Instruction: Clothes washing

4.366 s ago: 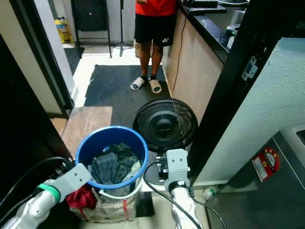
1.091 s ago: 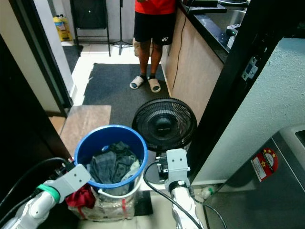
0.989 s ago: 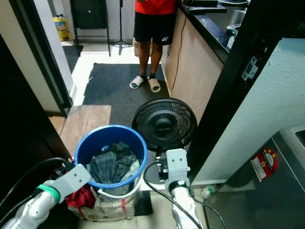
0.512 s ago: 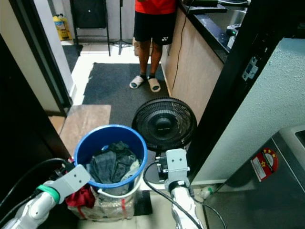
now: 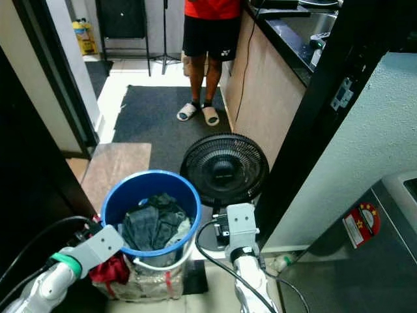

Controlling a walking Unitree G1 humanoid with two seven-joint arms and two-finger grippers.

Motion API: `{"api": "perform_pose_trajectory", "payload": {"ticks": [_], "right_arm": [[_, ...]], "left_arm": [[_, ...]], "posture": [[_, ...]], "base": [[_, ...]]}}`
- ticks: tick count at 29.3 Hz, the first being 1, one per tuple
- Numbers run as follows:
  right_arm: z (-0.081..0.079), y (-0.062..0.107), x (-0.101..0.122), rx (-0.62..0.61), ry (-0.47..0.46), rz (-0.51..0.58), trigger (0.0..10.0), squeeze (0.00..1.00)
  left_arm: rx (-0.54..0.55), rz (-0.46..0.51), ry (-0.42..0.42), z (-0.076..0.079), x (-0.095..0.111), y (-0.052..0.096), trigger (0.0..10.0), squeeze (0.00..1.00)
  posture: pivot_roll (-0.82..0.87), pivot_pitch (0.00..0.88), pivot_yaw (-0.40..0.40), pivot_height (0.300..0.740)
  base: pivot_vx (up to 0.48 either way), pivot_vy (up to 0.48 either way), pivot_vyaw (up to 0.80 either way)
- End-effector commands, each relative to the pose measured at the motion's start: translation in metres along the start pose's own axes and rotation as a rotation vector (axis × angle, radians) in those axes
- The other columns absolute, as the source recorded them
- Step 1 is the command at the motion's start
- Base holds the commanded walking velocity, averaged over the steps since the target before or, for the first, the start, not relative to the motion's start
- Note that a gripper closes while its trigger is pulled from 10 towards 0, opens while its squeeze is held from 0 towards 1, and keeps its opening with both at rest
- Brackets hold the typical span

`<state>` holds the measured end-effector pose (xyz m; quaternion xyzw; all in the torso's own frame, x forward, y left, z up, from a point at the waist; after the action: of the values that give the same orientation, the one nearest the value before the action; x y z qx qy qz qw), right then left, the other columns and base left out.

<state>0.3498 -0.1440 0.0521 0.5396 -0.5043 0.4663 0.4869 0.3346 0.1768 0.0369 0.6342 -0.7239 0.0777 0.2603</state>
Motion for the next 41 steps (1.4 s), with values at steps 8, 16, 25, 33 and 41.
{"api": "perform_pose_trajectory", "payload": {"ticks": [8, 16, 25, 33, 41], "right_arm": [[-0.0004, 0.0023, -0.0068, 0.0, 0.0, -0.026, 10.0, 0.0], [-0.0004, 0.0021, -0.0067, -0.001, -0.001, -0.026, 10.0, 0.0], [-0.0004, 0.0024, -0.0068, -0.003, -0.002, -0.025, 10.0, 0.0], [-0.0005, 0.0018, -0.0061, -0.003, -0.003, -0.023, 10.0, 0.0], [-0.0006, 0.0017, -0.0061, -0.002, -0.001, -0.024, 10.0, 0.0]], "left_arm": [[-0.017, -0.005, 0.0, 0.0039, -0.0029, 0.0032, 10.0, 0.0], [-0.017, -0.005, 0.0, 0.0035, -0.0029, 0.003, 10.0, 0.0], [-0.017, -0.006, 0.0, 0.0032, -0.0029, 0.0028, 10.0, 0.0], [-0.016, -0.006, 0.0, 0.0032, -0.0025, 0.0021, 10.0, 0.0], [-0.017, -0.006, 0.0, 0.0033, -0.0021, 0.0017, 10.0, 0.0]], "posture": [[0.0, 0.061, 0.056, 0.74], [0.0, 0.063, 0.06, 0.74], [0.0, 0.063, 0.059, 0.74], [0.0, 0.062, 0.056, 0.74], [0.0, 0.063, 0.055, 0.74]], "base": [[0.0, 0.0, 0.0], [0.0, 0.0, 0.0], [0.0, 0.0, 0.0], [0.0, 0.0, 0.0], [0.0, 0.0, 0.0]]}}
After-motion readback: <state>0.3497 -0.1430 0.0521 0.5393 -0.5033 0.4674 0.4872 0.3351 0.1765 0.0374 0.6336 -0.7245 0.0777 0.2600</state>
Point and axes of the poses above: a point about 5 cm out from each wrist's last joint towards the gripper, its own y axis pointing back from the gripper into the wrist, its own x axis along the axis of the wrist's last joint, z = x × y, the point moved 6 cm from there along -y, pointing out of the wrist towards the gripper, and after that the axes turned 13 degrees about -y, right-handed, at the moved point
